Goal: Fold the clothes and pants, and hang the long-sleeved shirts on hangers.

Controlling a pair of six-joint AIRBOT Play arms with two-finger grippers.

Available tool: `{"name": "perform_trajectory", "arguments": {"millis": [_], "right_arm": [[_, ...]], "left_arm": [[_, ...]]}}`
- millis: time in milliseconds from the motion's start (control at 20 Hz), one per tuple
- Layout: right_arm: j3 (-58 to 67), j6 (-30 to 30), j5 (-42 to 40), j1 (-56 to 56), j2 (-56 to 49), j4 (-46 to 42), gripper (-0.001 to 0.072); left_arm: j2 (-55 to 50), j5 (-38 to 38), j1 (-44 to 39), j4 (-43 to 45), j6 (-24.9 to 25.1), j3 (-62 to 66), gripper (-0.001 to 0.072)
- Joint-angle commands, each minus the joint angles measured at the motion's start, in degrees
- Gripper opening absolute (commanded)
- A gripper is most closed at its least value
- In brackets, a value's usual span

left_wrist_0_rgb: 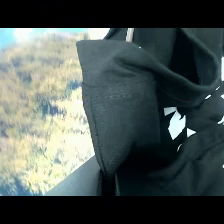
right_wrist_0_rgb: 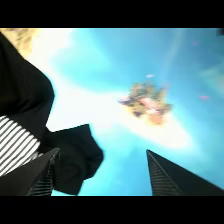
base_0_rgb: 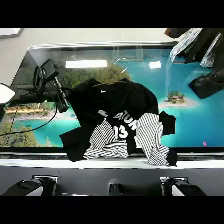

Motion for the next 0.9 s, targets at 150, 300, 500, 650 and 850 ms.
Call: {"name": "perform_trajectory", "arguments": {"millis": [150,300,500,650,850], "right_arm": [[-14.21,-20.65,-1.53,-7.72,-3.98,19.80,0.0642],[-14.67,-20.72,-3.19,-7.61,-8.09,24.41,0.0642],[-14.67,-28.22,-3.56,-7.61,-11.21,29.31,0.0641],[-14.67,-29.68,-3.48,-7.61,-12.26,31.91,0.0631],[-14.78,-30.12,-2.60,-7.50,-14.03,33.97,0.0613]], "left_arm": [[5.01,0.13,-3.06,-0.02,-0.04,0.04,0.0020],[6.91,0.11,-3.13,-0.02,-0.26,0.04,0.0019],[7.61,0.02,-3.13,-0.02,-1.75,0.04,0.0020],[7.61,-0.07,-3.17,-0.02,-1.75,0.04,0.0020],[7.61,-0.07,-3.17,-0.02,-1.75,0.04,0.0020]]}}
